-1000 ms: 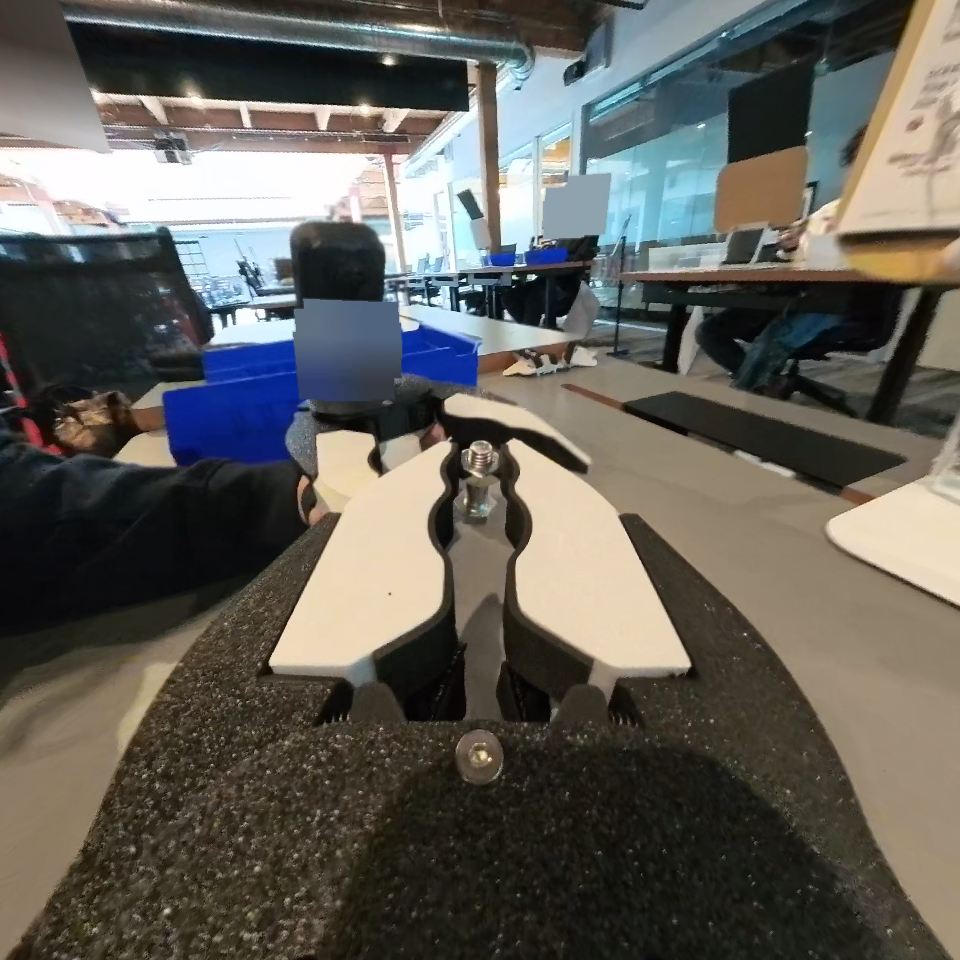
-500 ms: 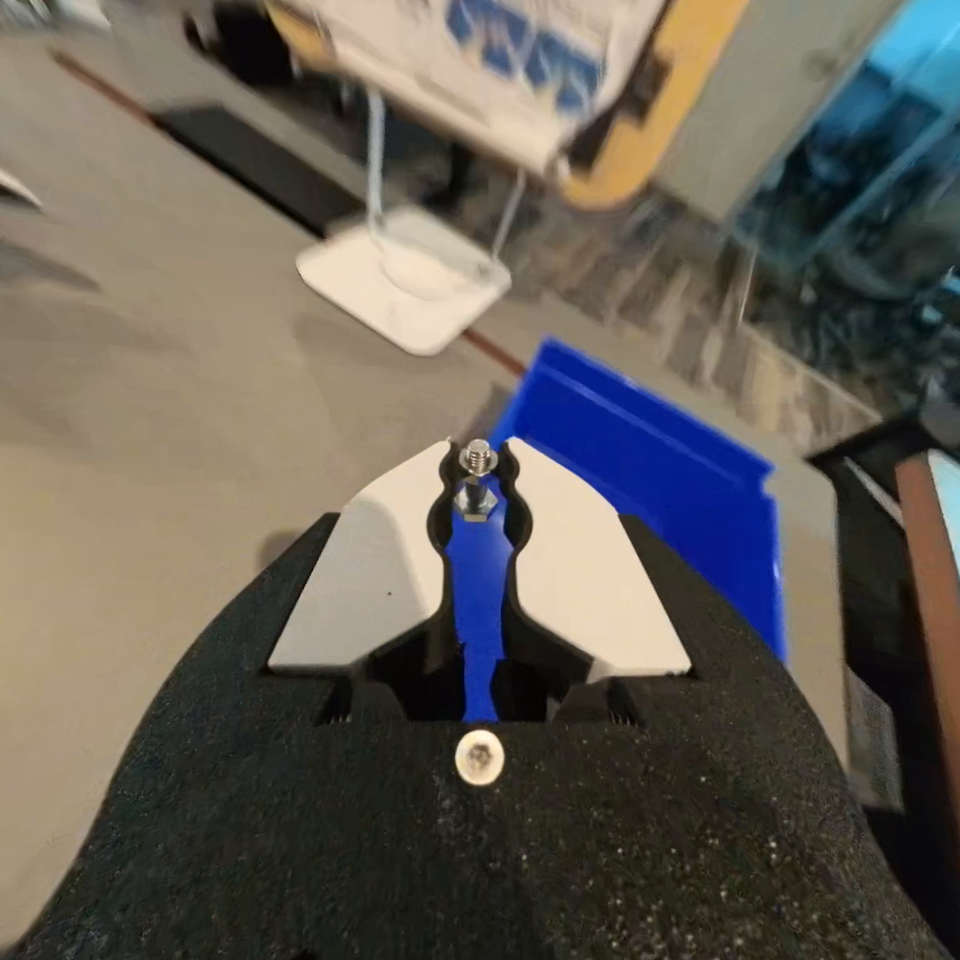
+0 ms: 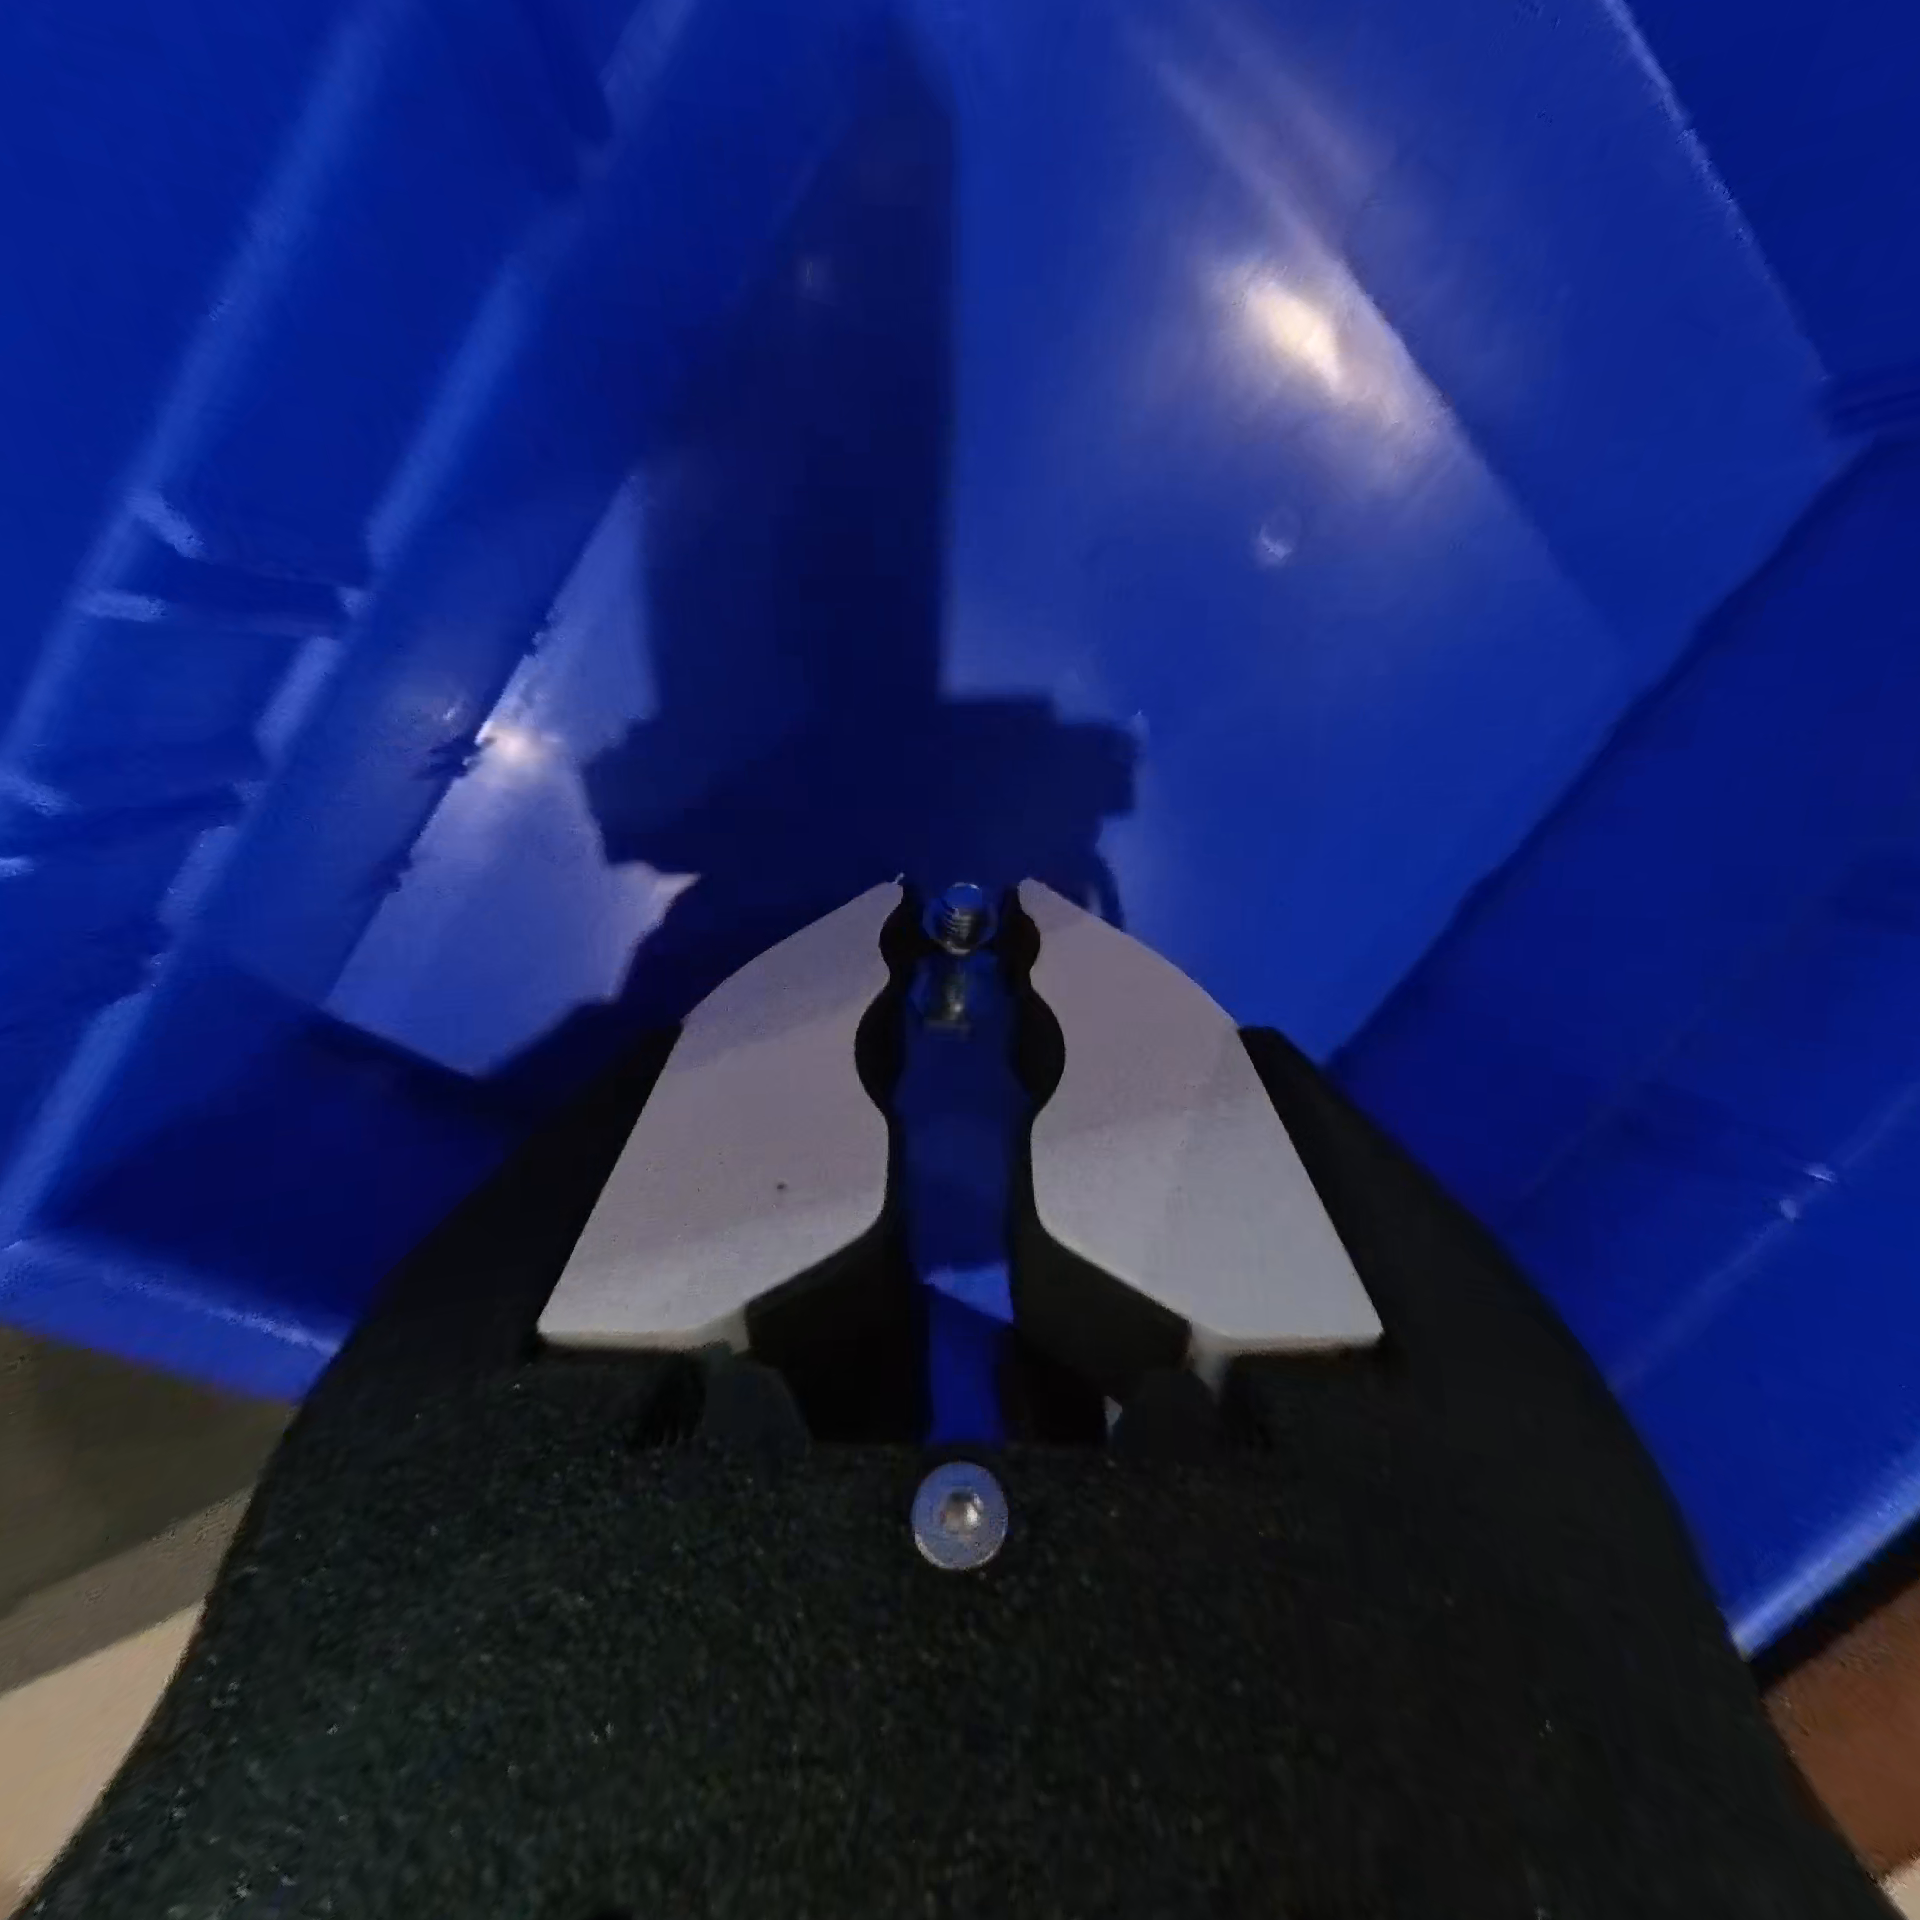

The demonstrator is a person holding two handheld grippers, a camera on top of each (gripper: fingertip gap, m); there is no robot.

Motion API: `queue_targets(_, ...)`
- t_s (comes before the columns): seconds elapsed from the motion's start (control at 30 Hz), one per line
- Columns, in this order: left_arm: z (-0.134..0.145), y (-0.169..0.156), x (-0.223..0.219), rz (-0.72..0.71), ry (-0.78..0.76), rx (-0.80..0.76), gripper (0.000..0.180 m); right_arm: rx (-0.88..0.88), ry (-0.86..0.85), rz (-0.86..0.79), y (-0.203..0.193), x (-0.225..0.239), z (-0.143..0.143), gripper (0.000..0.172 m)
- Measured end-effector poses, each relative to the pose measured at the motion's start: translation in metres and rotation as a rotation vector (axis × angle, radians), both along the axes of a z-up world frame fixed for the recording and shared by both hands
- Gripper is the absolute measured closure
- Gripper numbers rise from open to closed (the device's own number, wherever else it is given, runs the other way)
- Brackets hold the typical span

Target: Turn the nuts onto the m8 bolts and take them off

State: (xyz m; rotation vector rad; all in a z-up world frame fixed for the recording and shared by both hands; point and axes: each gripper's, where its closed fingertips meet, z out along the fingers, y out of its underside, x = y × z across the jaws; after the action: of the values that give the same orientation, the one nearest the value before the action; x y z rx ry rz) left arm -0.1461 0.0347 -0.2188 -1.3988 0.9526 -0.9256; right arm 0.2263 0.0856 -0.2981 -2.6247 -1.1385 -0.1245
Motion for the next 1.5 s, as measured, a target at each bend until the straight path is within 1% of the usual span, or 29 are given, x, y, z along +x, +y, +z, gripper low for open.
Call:
queue_targets(0.03, 0.000, 0.000, 0.000, 0.001, 0.000, 0.004, 0.089, 0.003, -0.008, -0.005, 0.000, 0.002, -0.002, 0.147)
queue_targets(0.07, 0.000, 0.000, 0.000, 0.003, -0.001, 0.006, 0.089, 0.028, -0.019, -0.018, 0.003, 0.004, -0.002, 0.131)
queue_targets(0.13, 0.001, 0.001, -0.001, 0.017, -0.007, 0.011, 0.092, 0.127, -0.029, -0.039, 0.008, 0.011, 0.012, 0.130)
queue_targets(0.17, 0.002, 0.003, -0.003, 0.037, -0.013, 0.014, 0.096, 0.205, -0.032, -0.066, 0.012, 0.016, 0.028, 0.130)
queue_targets(0.23, 0.005, 0.005, -0.006, 0.063, -0.029, 0.025, 0.103, 0.403, 0.027, -0.131, 0.015, 0.016, 0.076, 0.125)
queue_targets(0.3, 0.006, 0.006, -0.007, 0.073, -0.041, 0.029, 0.107, 0.604, 0.146, -0.173, 0.008, -0.004, 0.132, 0.127)
queue_targets(0.33, 0.006, 0.007, -0.008, 0.080, -0.043, 0.028, 0.109, 0.681, 0.201, -0.180, 0.001, -0.019, 0.154, 0.130)
queue_targets(0.37, 0.006, 0.008, -0.008, 0.088, -0.045, 0.026, 0.111, 0.742, 0.254, -0.177, -0.007, -0.038, 0.170, 0.131)
queue_targets(0.4, 0.006, 0.010, -0.009, 0.101, -0.045, 0.026, 0.115, 0.787, 0.305, -0.154, -0.015, -0.060, 0.180, 0.131)
queue_targets(0.43, 0.007, 0.011, -0.010, 0.115, -0.046, 0.028, 0.121, 0.819, 0.346, -0.114, -0.021, -0.085, 0.184, 0.131)
queue_targets(0.47, 0.008, 0.012, -0.012, 0.131, -0.051, 0.038, 0.128, 0.847, 0.372, -0.069, -0.026, -0.110, 0.182, 0.131)
queue_targets(0.53, 0.011, 0.015, -0.016, 0.183, -0.067, 0.069, 0.140, 0.889, 0.413, 0.020, -0.028, -0.162, 0.167, 0.130)
queue_targets(0.6, 0.013, 0.016, -0.018, 0.211, -0.068, 0.094, 0.144, 0.915, 0.495, 0.060, -0.022, -0.210, 0.145, 0.130)
queue_targets(0.67, 0.012, 0.017, -0.019, 0.229, -0.057, 0.108, 0.144, 0.931, 0.650, 0.021, -0.010, -0.252, 0.125, 0.129)
queue_targets(0.7, 0.012, 0.018, -0.019, 0.244, -0.051, 0.116, 0.144, 0.935, 0.729, -0.012, -0.004, -0.271, 0.116, 0.132)
queue_targets(0.77, 0.012, 0.021, -0.022, 0.291, -0.040, 0.135, 0.145, 0.918, 0.854, -0.081, 0.003, -0.303, 0.099, 0.148)
queue_targets(0.8, 0.013, 0.022, -0.025, 0.321, -0.035, 0.144, 0.147, 0.919, 0.909, -0.117, 0.005, -0.315, 0.093, 0.150)
queue_targets(0.83, 0.013, 0.024, -0.029, 0.356, -0.032, 0.154, 0.148, 0.934, 0.958, -0.151, 0.007, -0.326, 0.088, 0.149)
queue_targets(0.87, 0.014, 0.026, -0.033, 0.390, -0.029, 0.164, 0.149, 0.951, 0.986, -0.146, 0.007, -0.336, 0.086, 0.149)
queue_targets(0.9, 0.014, 0.028, -0.035, 0.413, -0.027, 0.172, 0.150, 0.974, 0.979, -0.105, 0.006, -0.345, 0.090, 0.148)
queue_targets(0.97, 0.015, 0.029, -0.038, 0.435, -0.027, 0.177, 0.152, 1.057, 0.963, -0.067, 0.007, -0.351, 0.100, 0.146)
queue_targets(1.07, 0.014, 0.029, -0.036, 0.426, -0.025, 0.171, 0.154, 1.033, 0.984, -0.020, 0.006, -0.358, 0.096, 0.145)
queue_targets(1.17, 0.014, 0.028, -0.032, 0.410, -0.012, 0.191, 0.155, 1.055, 1.018, -0.002, 0.004, -0.355, 0.100, 0.143)
queue_targets(1.27, 0.023, 0.023, -0.031, 0.385, -0.014, 0.229, 0.157, 1.060, 1.045, -0.002, 0.003, -0.352, 0.102, 0.140)
queue_targets(1.37, 0.041, 0.021, -0.040, 0.390, 0.018, 0.277, 0.161, 1.060, 1.064, 0.046, -0.002, -0.357, 0.103, 0.140)
queue_targets(1.43, 0.064, 0.014, -0.054, 0.422, 0.019, 0.291, 0.161, 1.058, 1.090, 0.070, -0.006, -0.360, 0.105, 0.140)
queue_targets(1.5, 0.094, 0.001, -0.073, 0.490, -0.017, 0.269, 0.162, 1.050, 1.090, 0.076, -0.006, -0.362, 0.104, 0.140)
